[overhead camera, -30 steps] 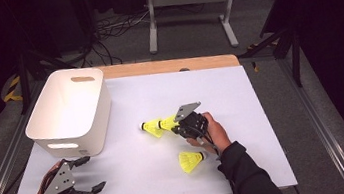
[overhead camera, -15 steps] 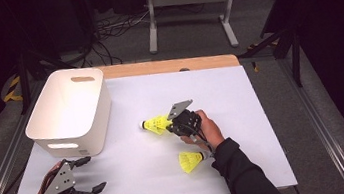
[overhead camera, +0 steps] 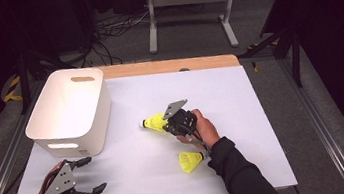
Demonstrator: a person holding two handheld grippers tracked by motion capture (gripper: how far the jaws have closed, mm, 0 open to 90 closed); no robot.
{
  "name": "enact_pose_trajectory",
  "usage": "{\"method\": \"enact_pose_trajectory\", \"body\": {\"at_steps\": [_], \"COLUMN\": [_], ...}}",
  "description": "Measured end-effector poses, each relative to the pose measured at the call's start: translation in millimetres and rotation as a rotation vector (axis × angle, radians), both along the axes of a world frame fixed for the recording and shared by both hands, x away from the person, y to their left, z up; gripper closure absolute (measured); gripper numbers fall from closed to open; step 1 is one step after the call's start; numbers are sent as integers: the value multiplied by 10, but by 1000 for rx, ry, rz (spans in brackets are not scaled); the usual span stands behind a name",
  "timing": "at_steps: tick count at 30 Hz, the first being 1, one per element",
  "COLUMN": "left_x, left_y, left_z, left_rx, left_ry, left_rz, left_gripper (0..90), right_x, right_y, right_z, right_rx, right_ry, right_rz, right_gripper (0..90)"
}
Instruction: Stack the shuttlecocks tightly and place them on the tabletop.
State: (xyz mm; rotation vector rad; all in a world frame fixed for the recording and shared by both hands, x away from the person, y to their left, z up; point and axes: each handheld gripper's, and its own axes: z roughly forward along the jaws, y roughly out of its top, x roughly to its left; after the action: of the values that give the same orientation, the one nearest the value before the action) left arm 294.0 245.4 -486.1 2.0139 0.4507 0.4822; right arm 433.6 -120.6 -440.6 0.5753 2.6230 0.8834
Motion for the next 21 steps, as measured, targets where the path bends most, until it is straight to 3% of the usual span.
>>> {"method": "enact_pose_trajectory", "body": {"at_steps": [10,21], "left_x": [-4,-4], "left_y": [-7,-14], "left_z": [-2,-5], "left_rx": [6,2], "left_ry": [0,-1], "left_rz": [-7,6], "left_gripper": [90,90], "right_x": [22,0], "right_y": [44,30], "right_z": [-33,-13], "right_rx": [-13,-36], "right_ry": [11,0], "right_rz": [-11,-37], "right_gripper": [838,575]}}
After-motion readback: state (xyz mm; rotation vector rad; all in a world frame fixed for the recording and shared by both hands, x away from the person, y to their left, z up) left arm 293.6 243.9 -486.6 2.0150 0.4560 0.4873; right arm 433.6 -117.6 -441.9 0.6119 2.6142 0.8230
